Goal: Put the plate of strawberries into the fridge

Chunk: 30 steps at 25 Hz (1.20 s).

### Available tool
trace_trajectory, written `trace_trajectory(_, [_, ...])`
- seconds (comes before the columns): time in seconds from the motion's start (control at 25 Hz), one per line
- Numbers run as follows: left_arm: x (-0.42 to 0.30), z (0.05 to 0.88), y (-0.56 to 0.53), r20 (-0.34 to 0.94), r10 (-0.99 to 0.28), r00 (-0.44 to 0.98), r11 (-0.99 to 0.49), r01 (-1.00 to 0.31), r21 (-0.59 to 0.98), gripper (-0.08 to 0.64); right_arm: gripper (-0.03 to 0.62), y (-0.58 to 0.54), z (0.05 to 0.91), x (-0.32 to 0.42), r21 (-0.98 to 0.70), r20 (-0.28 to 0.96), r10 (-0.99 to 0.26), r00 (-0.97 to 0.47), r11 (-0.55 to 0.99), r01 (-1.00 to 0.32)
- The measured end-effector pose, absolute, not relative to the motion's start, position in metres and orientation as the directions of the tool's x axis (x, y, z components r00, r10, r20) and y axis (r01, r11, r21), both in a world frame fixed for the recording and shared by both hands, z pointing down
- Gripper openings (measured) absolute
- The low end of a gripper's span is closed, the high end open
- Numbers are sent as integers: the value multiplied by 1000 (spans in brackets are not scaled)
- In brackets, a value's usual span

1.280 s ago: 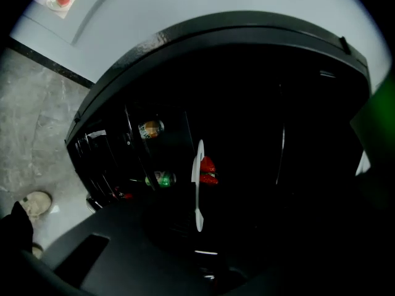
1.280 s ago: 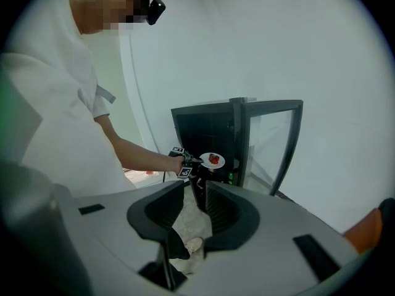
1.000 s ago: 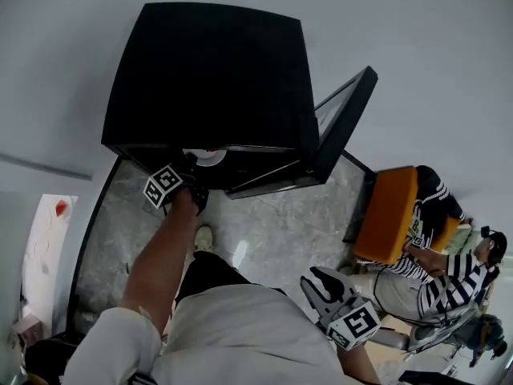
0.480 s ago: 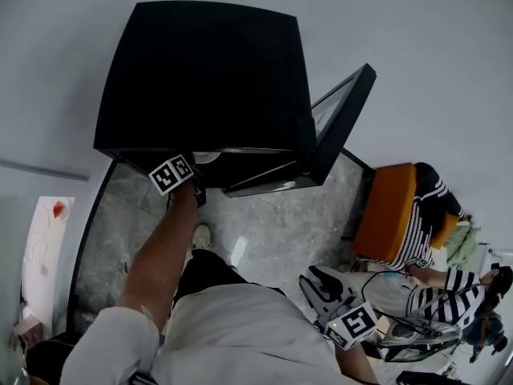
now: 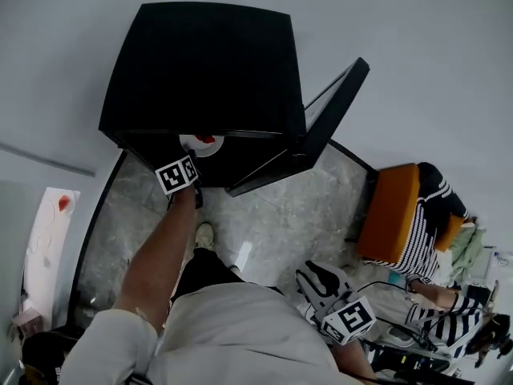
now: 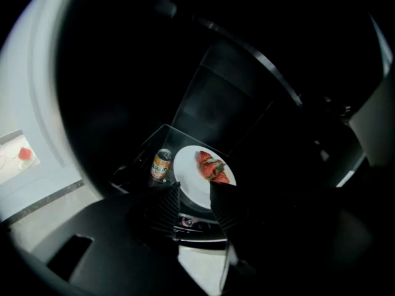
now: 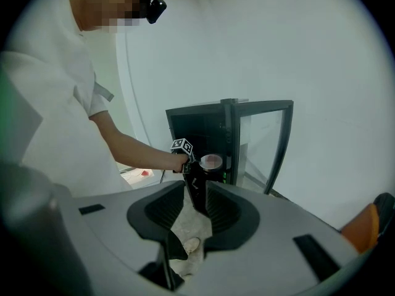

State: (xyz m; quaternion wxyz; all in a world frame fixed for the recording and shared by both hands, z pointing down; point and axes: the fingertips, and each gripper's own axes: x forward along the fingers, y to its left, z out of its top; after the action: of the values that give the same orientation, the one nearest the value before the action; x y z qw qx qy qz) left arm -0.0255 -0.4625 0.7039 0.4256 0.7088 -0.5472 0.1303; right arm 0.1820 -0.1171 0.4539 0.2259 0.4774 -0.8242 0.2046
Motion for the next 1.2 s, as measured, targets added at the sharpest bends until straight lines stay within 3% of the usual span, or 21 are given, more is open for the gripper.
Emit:
trace_trajectory(0.56, [-31, 596, -275, 474, -680, 560, -220, -772, 596, 137, 118, -50, 454, 188, -145, 457, -651, -606, 618, -773])
trace_trajectory(0.68, [-28, 564, -213, 423, -669, 611, -285, -737, 613, 65, 114, -28, 462, 185, -181, 439, -618, -652, 650, -738])
trace_trajectory(0.8, [-21, 539, -153, 390, -633, 669, -353, -698, 623, 16, 98, -11, 470, 176, -212, 437, -570, -696, 687, -696])
trace_trajectory(1.2, [-16, 491, -7, 367, -453, 812, -522, -576, 629, 13, 37, 23, 466, 117, -192, 413, -508, -756, 763, -618])
